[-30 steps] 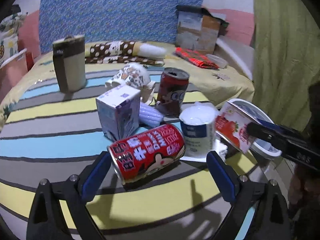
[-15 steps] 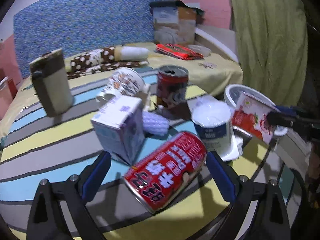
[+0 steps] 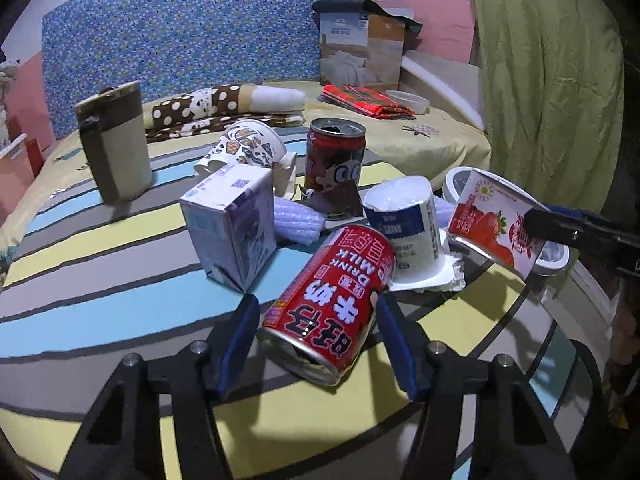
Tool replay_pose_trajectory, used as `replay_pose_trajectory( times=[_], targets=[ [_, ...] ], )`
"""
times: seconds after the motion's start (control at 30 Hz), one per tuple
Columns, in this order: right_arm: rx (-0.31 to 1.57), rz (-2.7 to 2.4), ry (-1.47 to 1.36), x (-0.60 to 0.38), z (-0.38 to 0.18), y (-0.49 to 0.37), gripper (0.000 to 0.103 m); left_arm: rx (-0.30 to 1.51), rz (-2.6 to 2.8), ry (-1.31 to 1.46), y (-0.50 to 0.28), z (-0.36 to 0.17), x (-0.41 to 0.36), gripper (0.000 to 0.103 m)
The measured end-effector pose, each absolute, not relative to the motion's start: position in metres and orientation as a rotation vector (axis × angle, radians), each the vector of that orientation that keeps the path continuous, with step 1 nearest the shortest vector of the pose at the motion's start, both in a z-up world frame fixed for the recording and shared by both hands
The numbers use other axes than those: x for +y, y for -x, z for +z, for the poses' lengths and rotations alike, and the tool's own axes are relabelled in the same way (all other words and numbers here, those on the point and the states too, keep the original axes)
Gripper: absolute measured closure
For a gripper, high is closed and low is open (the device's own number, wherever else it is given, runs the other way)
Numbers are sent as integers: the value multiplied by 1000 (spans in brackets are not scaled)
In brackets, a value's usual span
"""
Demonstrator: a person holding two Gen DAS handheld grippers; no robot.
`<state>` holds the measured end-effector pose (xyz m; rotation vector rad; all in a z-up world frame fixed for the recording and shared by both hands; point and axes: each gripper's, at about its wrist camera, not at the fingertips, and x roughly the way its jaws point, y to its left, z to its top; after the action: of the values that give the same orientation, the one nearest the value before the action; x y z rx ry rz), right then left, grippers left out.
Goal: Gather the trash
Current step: 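Grasp the red milk-drink can with the left gripper while the right gripper holds the carton, then carry the can and carton over the white bin and open both grippers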
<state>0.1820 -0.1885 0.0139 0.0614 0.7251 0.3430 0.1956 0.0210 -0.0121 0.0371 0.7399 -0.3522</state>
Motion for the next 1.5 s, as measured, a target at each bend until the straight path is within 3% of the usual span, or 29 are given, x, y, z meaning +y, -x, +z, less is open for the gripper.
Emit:
replay_pose_trajectory(
  times=[0.07, 0.5, 0.57, 0.6, 0.73, 0.77, 0.8, 0.83, 0.87, 0.9, 1.33, 1.43, 1.5],
  targets=[
    [719, 343, -64, -188, 15, -179, 62, 733, -338, -24, -189, -10, 21, 50],
    [691, 348, -88, -191, 22, -167, 62, 706, -235, 58, -159, 5, 32, 57],
    [689, 347, -92, -191, 23, -166, 62, 703, -216, 62, -157, 7, 33, 103],
    [688, 346, -94, -192, 23, -164, 62, 709, -198, 72, -157, 7, 35, 103],
    [687, 341, -101, -195, 22, -161, 62, 729, -186, 23, -158, 2, 31, 102],
    [687, 339, -103, -196, 22, -160, 62, 743, -197, 39, -160, 0, 32, 94],
    [687, 336, -104, -197, 21, -159, 62, 751, -214, 57, -161, -1, 34, 86],
    [686, 333, -105, -198, 21, -158, 62, 748, -225, 68, -160, -1, 35, 58],
    [687, 329, -106, -199, 21, -157, 62, 741, -232, 75, -160, 0, 36, 37],
    [687, 326, -108, -200, 21, -156, 62, 732, -243, 85, -159, 1, 36, 35],
    [697, 295, -124, -209, 18, -153, 62, 830, -349, 86, -167, -17, -27, 32],
    [694, 293, -129, -213, 18, -152, 62, 835, -338, 74, -165, -22, -34, 47],
    [693, 292, -131, -215, 17, -151, 62, 817, -333, 72, -161, -20, -34, 47]
  ],
)
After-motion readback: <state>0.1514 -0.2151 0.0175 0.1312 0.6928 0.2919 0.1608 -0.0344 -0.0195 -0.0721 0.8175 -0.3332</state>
